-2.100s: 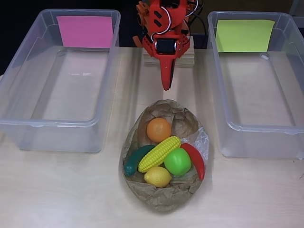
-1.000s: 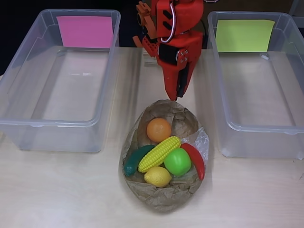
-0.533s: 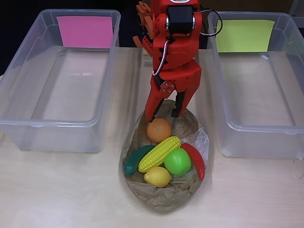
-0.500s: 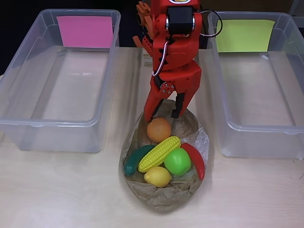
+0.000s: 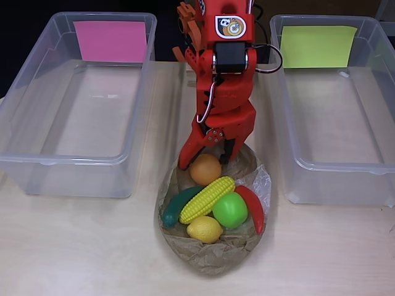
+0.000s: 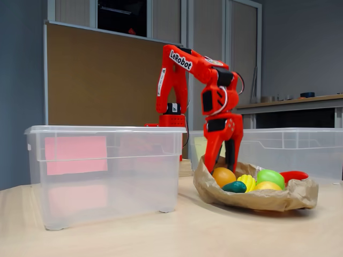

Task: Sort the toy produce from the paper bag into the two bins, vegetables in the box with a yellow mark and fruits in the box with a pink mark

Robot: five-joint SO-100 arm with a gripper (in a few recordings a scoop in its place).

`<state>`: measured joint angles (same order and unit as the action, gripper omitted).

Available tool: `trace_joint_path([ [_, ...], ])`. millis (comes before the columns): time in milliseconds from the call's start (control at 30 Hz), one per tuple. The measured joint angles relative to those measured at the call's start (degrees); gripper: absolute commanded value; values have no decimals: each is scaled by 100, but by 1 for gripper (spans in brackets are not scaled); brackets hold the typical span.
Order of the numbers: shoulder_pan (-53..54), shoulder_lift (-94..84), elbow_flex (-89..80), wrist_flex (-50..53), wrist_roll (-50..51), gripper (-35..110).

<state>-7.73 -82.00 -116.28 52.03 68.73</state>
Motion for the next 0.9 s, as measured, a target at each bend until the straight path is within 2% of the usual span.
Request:
trace_joint_path([
  [333, -53, 519, 255, -158, -264, 26],
  [533, -62, 519, 510, -18, -483, 24],
  [900, -202, 439, 1714, 1239, -923, 24],
])
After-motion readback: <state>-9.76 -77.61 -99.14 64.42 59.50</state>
